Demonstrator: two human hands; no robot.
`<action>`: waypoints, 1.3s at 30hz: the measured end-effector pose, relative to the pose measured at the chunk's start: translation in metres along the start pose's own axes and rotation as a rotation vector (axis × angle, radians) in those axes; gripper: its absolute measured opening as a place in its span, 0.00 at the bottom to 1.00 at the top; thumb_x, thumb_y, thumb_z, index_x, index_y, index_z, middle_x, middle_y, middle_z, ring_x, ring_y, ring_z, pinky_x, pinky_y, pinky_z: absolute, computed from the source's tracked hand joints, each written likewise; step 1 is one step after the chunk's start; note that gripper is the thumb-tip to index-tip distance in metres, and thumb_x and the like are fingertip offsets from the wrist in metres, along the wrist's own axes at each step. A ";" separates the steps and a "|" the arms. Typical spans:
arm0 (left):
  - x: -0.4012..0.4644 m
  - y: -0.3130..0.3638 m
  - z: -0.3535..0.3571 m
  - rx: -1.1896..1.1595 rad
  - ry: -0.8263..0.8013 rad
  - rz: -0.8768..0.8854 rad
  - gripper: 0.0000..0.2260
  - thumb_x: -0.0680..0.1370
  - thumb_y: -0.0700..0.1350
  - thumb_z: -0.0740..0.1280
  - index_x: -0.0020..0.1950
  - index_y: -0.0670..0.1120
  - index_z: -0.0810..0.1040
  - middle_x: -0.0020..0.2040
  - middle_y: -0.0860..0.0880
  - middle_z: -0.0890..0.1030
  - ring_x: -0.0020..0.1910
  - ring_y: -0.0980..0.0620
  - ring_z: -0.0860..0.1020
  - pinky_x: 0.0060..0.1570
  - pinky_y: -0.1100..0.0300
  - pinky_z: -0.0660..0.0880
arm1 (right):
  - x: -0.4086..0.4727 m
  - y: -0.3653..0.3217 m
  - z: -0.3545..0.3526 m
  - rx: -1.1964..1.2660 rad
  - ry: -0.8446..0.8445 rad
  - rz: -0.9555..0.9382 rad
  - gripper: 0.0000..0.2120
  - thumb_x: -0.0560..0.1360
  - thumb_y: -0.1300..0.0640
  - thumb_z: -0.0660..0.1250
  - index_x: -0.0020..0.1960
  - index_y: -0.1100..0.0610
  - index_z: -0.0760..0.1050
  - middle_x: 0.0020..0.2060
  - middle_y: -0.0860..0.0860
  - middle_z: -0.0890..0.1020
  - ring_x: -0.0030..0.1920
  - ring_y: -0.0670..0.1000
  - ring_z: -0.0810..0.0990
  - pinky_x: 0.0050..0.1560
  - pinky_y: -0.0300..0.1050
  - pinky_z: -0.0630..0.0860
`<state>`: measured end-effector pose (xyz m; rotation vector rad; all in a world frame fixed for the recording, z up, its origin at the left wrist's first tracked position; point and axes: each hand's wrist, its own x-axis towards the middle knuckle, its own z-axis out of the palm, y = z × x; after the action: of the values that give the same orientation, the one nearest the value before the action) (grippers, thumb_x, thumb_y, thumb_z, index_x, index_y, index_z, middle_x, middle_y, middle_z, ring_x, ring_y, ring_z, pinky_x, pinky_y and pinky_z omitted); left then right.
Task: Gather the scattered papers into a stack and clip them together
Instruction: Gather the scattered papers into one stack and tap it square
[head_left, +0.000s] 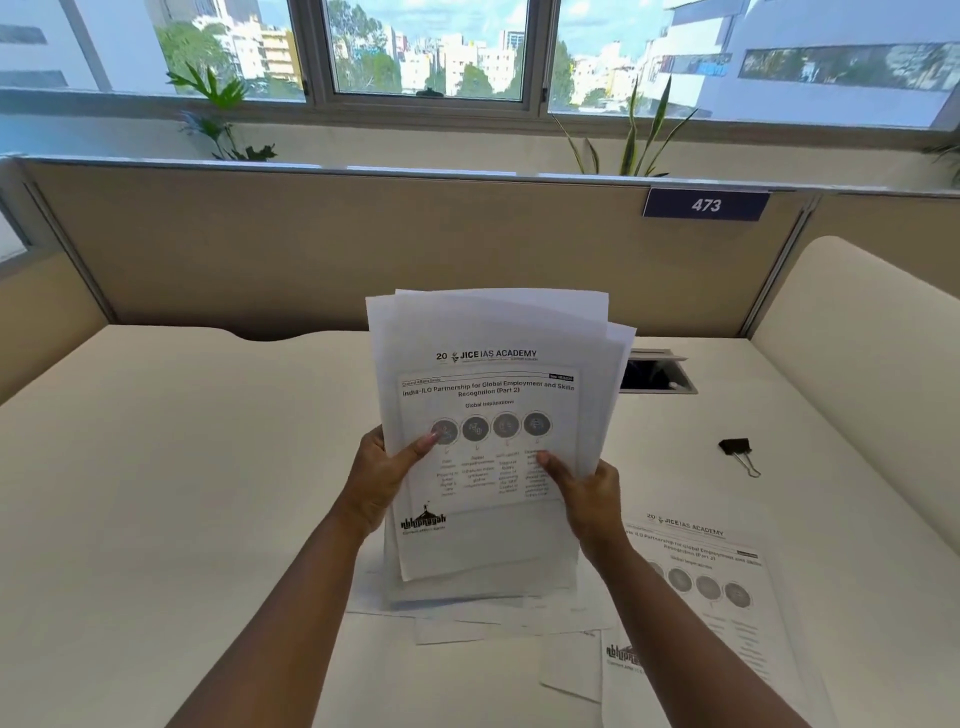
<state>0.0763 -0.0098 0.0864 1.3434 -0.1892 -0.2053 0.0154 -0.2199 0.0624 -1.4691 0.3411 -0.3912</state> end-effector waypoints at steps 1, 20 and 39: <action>-0.001 0.000 0.001 0.006 0.009 0.009 0.21 0.57 0.52 0.78 0.47 0.47 0.81 0.38 0.53 0.87 0.40 0.50 0.84 0.37 0.60 0.82 | -0.001 0.000 0.000 0.009 0.014 -0.028 0.08 0.69 0.64 0.72 0.38 0.52 0.78 0.35 0.49 0.83 0.35 0.47 0.83 0.38 0.40 0.82; 0.016 0.002 0.002 0.022 0.210 -0.070 0.07 0.77 0.41 0.65 0.54 0.46 0.77 0.44 0.51 0.84 0.43 0.53 0.82 0.43 0.60 0.80 | 0.014 -0.007 -0.022 -0.235 -0.018 0.089 0.16 0.69 0.60 0.73 0.53 0.68 0.78 0.45 0.59 0.82 0.42 0.56 0.80 0.43 0.48 0.80; 0.030 -0.062 -0.030 0.652 0.434 -0.624 0.29 0.74 0.44 0.70 0.70 0.34 0.65 0.68 0.38 0.70 0.66 0.40 0.70 0.63 0.54 0.68 | 0.026 0.075 -0.112 -0.323 0.239 0.549 0.28 0.64 0.62 0.77 0.60 0.70 0.74 0.57 0.66 0.79 0.57 0.65 0.79 0.60 0.59 0.75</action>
<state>0.1109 -0.0026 0.0201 2.0337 0.5881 -0.3869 -0.0084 -0.3263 -0.0203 -1.5682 1.0094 -0.0654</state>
